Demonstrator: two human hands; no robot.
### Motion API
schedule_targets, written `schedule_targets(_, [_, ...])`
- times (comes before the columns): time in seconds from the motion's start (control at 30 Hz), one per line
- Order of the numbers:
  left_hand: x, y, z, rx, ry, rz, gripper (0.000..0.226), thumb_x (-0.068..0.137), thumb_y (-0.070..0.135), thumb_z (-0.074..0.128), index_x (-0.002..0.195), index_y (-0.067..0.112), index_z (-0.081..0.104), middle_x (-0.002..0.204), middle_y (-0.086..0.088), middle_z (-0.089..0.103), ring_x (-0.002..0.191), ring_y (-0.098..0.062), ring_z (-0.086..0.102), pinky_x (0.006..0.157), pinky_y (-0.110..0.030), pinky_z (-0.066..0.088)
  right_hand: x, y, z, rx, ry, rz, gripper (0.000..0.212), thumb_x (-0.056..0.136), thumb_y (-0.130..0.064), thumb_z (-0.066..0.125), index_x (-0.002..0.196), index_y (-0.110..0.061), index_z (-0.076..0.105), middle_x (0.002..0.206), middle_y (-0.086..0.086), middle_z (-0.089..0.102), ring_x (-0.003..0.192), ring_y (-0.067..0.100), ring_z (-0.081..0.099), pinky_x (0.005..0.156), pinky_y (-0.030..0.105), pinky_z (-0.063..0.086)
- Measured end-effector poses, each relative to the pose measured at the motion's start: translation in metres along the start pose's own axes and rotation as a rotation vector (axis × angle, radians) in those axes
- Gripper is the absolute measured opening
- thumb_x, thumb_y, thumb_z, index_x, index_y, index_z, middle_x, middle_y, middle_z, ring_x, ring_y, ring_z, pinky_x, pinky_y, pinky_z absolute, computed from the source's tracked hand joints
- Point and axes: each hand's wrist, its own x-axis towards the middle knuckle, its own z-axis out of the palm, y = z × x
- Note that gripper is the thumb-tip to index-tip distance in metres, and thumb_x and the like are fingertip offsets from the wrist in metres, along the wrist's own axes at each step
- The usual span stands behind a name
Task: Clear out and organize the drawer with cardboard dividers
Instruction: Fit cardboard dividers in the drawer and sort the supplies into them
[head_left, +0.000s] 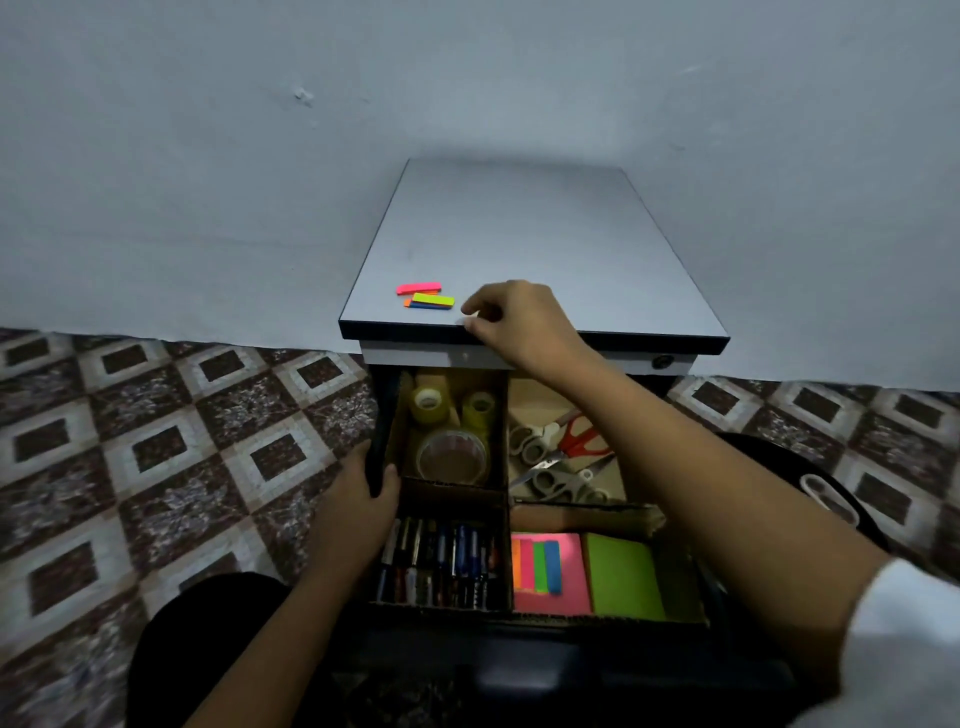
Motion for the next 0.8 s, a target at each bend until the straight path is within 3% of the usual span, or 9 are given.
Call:
schedule_targets(0.13, [0.001,-0.001,-0.001,-0.004,0.005,-0.001,0.047,0.096,0.037,0.044,0.138,0.019,0.038,0.123,-0.009,0.060,0.107,-0.026,0.059,0.088,-0.040,0.050,0.036,-0.004,0.019,-0.163,-0.034,-0.080,0.033,0.092,-0.022,0.056,0.122,-0.010,0.061,0.115,0.015,0.058,0.106,0.026,0.055,0.087,0.029,0.041])
schedule_targets(0.23, [0.001,-0.002,-0.001,-0.006,0.004,0.018,0.044,0.096,0.036,0.044,0.137,0.020,0.038,0.119,-0.009,0.062,0.104,-0.026,0.061,0.084,-0.039,0.051,0.056,-0.002,0.033,-0.253,-0.068,-0.054,0.033,0.091,-0.022,0.056,0.117,-0.002,0.061,0.112,0.017,0.056,0.104,0.030,0.054,0.086,0.034,0.044])
schedule_targets(0.3, [0.001,-0.002,-0.001,-0.010,0.002,0.025,0.046,0.097,0.036,0.044,0.139,0.020,0.036,0.124,-0.008,0.060,0.108,-0.025,0.059,0.085,-0.036,0.050,0.067,-0.002,0.040,-0.273,-0.085,-0.004,0.028,0.091,-0.023,0.055,0.100,0.003,0.061,0.099,0.016,0.055,0.096,0.031,0.054,0.076,0.034,0.044])
schedule_targets(0.37, [0.001,-0.003,0.000,-0.013,-0.003,0.025,0.047,0.097,0.036,0.044,0.141,0.021,0.035,0.127,-0.007,0.058,0.110,-0.025,0.058,0.085,-0.035,0.049,0.075,-0.002,0.045,-0.284,-0.079,0.045,0.029,0.093,-0.020,0.051,0.069,-0.003,0.047,0.084,0.011,0.045,0.082,0.029,0.049,0.067,0.032,0.036])
schedule_targets(0.47, [0.001,-0.002,0.000,-0.021,-0.006,0.026,0.048,0.097,0.036,0.043,0.141,0.021,0.034,0.129,-0.007,0.057,0.113,-0.025,0.057,0.087,-0.034,0.047,0.082,0.000,0.049,-0.311,-0.059,0.050,0.040,0.092,-0.013,0.049,0.057,-0.013,0.030,0.073,0.007,0.039,0.075,0.027,0.044,0.065,0.031,0.034])
schedule_targets(0.6, [0.001,-0.003,0.000,-0.031,-0.004,0.029,0.049,0.097,0.036,0.044,0.142,0.019,0.035,0.130,-0.008,0.056,0.114,-0.024,0.056,0.088,-0.035,0.048,0.081,0.003,0.050,-0.309,-0.050,0.046,0.037,0.090,-0.011,0.050,0.056,-0.011,0.034,0.064,0.004,0.034,0.072,0.026,0.045,0.062,0.030,0.033])
schedule_targets(0.7, [0.002,-0.003,0.000,-0.021,-0.004,0.023,0.049,0.097,0.036,0.044,0.142,0.019,0.034,0.131,-0.008,0.055,0.115,-0.025,0.056,0.089,-0.036,0.048,0.082,0.005,0.051,-0.256,-0.063,0.031,0.019,0.088,-0.014,0.055,0.077,0.001,0.058,0.081,0.014,0.055,0.078,0.027,0.053,0.066,0.033,0.044])
schedule_targets(0.8, [0.002,-0.003,0.001,-0.025,-0.006,0.030,0.050,0.097,0.036,0.044,0.142,0.018,0.034,0.132,-0.008,0.055,0.115,-0.025,0.055,0.089,-0.035,0.048,0.085,0.005,0.048,-0.215,-0.088,0.026,0.023,0.085,-0.018,0.062,0.094,0.003,0.065,0.092,0.015,0.065,0.084,0.027,0.060,0.075,0.038,0.054])
